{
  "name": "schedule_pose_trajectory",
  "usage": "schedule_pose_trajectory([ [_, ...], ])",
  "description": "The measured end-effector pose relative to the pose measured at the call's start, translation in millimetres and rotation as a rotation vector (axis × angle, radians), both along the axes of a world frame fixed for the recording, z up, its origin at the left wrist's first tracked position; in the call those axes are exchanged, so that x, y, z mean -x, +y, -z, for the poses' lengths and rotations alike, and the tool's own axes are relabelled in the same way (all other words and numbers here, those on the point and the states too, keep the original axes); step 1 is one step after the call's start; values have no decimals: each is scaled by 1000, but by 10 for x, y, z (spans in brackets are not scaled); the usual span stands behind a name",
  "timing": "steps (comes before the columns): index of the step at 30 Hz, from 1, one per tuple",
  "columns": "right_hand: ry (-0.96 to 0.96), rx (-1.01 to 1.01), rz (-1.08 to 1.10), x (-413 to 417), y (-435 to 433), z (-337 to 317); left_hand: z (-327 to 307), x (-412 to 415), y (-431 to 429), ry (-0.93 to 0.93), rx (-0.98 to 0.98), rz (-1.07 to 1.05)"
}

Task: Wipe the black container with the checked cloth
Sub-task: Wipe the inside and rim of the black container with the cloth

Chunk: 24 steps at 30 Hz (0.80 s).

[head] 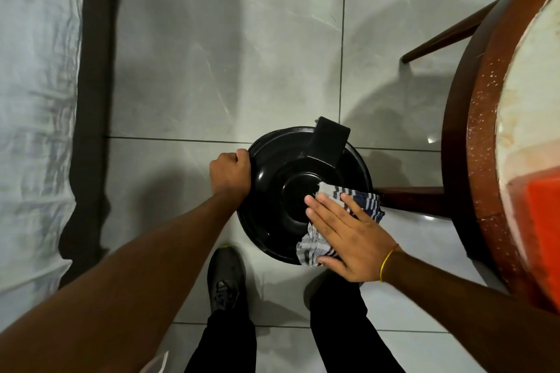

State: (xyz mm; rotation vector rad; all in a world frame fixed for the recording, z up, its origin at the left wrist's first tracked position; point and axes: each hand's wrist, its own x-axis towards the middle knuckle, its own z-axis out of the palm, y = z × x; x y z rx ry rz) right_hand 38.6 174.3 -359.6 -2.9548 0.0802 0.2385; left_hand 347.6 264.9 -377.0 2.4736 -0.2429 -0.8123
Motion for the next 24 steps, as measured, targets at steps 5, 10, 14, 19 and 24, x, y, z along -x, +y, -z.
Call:
schedule_pose_trajectory([
  [5,12,30,75,-17,134,7,16,6,5,-35,5,-7],
  [10,-6,10,89,-132,270,-16,-13,32,-7,-60,-27,-8],
  [14,11,-11,117,-451,617,-44,-15,30,-8,-75,-42,18],
  [19,-8,-78,339,-864,881,-87,41,5,8,-85,-47,58],
  [24,-6,-49,571,-1105,947,-102,32,14,-4,-68,-32,61],
])
